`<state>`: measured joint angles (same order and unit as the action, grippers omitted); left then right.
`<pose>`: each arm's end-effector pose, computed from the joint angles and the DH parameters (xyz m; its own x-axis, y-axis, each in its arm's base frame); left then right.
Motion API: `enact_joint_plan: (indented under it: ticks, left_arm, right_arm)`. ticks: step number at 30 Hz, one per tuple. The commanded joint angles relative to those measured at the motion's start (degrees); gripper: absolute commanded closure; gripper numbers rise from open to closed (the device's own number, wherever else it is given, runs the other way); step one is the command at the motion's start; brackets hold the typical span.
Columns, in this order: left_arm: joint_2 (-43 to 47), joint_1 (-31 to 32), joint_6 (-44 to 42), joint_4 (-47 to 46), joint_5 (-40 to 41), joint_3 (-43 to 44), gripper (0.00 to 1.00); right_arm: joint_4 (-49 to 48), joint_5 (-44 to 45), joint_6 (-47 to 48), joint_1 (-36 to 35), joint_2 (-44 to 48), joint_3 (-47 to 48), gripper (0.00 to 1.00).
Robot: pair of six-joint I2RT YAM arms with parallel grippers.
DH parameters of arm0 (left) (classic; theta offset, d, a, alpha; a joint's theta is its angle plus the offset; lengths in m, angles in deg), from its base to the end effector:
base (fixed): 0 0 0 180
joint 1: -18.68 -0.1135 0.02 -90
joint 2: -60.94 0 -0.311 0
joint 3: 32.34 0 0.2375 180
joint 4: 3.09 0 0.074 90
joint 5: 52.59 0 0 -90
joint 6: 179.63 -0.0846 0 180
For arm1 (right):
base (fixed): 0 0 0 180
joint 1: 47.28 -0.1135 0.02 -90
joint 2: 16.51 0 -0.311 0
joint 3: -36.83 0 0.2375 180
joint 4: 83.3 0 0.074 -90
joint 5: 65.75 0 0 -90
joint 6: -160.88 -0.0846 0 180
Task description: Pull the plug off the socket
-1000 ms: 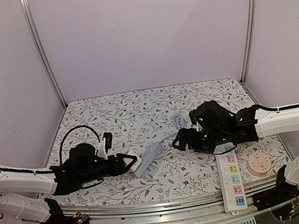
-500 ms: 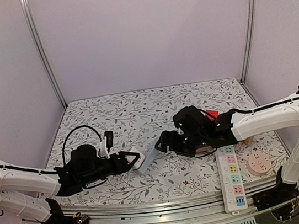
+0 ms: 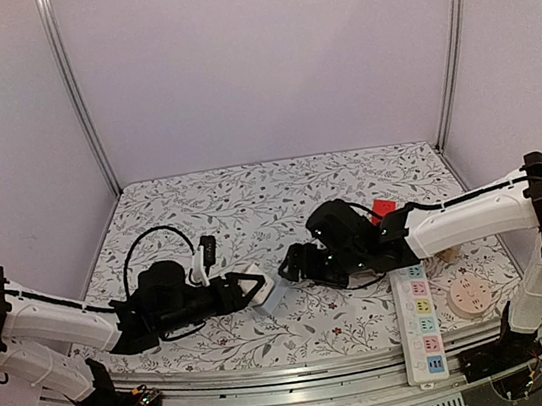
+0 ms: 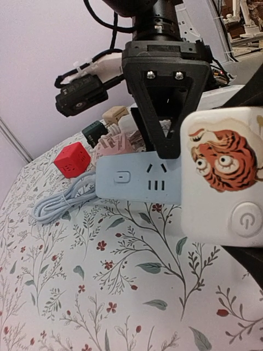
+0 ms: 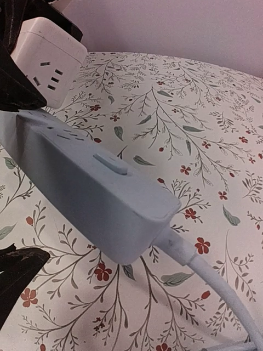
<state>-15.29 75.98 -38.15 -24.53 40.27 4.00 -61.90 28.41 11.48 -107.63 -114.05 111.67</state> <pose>0.1540 -0.2321 0.2131 -0.7440 -0.2875 -0.6031 0.3737 0.5692 -0.7323 0.2001 0.3391 0.2199 -0.8991 0.1558 -0.4090 -0.1318 0.7948 0.5924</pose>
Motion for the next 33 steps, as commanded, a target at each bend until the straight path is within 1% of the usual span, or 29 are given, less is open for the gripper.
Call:
enact_joint_plan:
  ticks: [1, 9, 15, 18, 20, 24, 33]
  left_arm:
    - [0.2, 1.5, 0.7, -8.2, 1.1, 2.7, 1.0]
    - [-0.4, 3.1, 1.4, -9.1, 2.1, 2.9, 1.0]
    - [-1.8, 4.3, 1.6, -9.3, 2.0, 3.8, 1.0]
    - [-2.4, 4.9, 2.0, -9.9, 2.4, 3.9, 1.0]
    - [-3.3, 5.1, 2.2, -10.5, 2.3, 4.1, 1.0]
    - [-4.2, 5.2, 2.4, -10.6, 1.8, 4.8, 1.0]
    - [-4.5, 5.2, 2.2, -9.3, 2.7, 5.6, 1.0]
  right_arm:
    - [-1.0, 1.0, -0.4, -0.5, -1.4, 1.8, 0.18]
    - [-2.8, 1.4, -0.9, -0.5, -2.0, 2.2, 0.3]
    - [-3.8, 1.1, -0.8, -0.5, -2.6, 2.4, 0.36]
    - [-4.3, 0.7, -0.9, -0.5, -3.0, 2.6, 0.42]
    - [-4.5, 0.7, -0.9, -0.5, -3.1, 2.7, 0.48]
    - [-4.6, 0.8, -0.7, -0.6, -3.2, 2.7, 0.52]
    - [-4.6, 1.5, 0.1, -0.8, -2.8, 2.0, 0.75]
